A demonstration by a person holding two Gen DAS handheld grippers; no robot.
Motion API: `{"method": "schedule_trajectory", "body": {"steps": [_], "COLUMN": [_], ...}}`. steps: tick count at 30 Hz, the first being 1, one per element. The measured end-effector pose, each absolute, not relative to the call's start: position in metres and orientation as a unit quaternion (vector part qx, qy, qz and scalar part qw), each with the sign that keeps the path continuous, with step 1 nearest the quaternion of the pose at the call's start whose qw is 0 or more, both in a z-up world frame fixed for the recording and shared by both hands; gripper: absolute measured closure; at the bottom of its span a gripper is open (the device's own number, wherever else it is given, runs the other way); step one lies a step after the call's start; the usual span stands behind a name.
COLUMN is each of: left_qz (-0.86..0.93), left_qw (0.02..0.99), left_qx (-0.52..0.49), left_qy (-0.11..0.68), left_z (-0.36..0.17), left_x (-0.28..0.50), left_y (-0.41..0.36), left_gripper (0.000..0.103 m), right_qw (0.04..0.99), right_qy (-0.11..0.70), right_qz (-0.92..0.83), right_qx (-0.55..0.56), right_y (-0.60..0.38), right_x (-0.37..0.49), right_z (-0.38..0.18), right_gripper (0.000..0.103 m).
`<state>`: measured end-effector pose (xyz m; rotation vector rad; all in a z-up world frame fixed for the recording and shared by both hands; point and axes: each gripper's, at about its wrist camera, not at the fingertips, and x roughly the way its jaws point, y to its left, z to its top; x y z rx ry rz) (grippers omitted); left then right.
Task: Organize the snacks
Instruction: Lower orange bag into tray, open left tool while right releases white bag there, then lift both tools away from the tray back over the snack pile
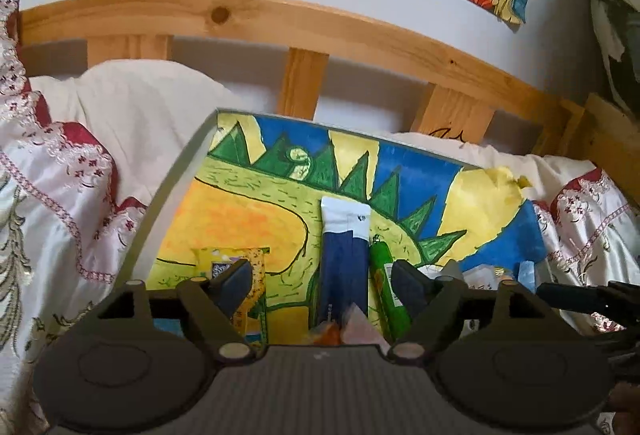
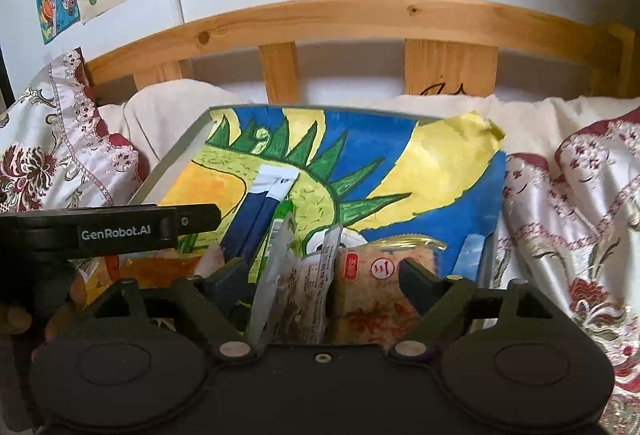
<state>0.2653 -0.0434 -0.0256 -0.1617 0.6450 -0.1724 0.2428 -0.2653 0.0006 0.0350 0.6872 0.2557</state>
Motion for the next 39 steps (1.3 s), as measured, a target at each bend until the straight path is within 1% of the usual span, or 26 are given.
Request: {"method": "schedule_trajectory", "body": {"steps": [4,6,10,12,16,25,31,39], "left_qz": [-0.081,-0.081,-0.079,-0.078,-0.076,-0.062,-0.056,-0.038], "left_qw": [0.946,0.949,0.953,0.956,0.959,0.965,0.971,0.969], "left_qx": [-0.08,-0.08,-0.088,-0.09,-0.089,-0.088,-0.067,-0.052], "left_qy": [0.304,0.295,0.277,0.269,0.257,0.238,0.223,0.24], "left_z": [-0.015,-0.009,0.005,0.012,0.025,0.038,0.043,0.032], "left_x": [0.255,0.249,0.231,0.222,0.203,0.157,0.127,0.099], "left_y": [-0.039,-0.037,-0.031,-0.028,-0.021,-0.003,0.0,0.012], "left_gripper": [0.017,0.014,0.007,0.006,0.001,0.001,0.001,0.001], "right_qw": [0.937,0.941,0.949,0.952,0.957,0.962,0.96,0.951], "right_qy": [0.327,0.318,0.296,0.284,0.268,0.253,0.252,0.266], "right_qz": [0.12,0.116,0.112,0.113,0.111,0.099,0.104,0.134], "right_qx": [0.012,0.006,0.0,-0.004,-0.015,-0.033,-0.058,-0.082], "right_y": [-0.266,-0.265,-0.265,-0.264,-0.263,-0.252,-0.242,-0.224], "right_x": [0.234,0.228,0.213,0.204,0.187,0.148,0.123,0.092], "right_z": [0.012,0.018,0.033,0.041,0.055,0.074,0.074,0.063], "right_gripper": [0.011,0.006,0.004,0.002,0.001,0.001,0.001,0.001]}}
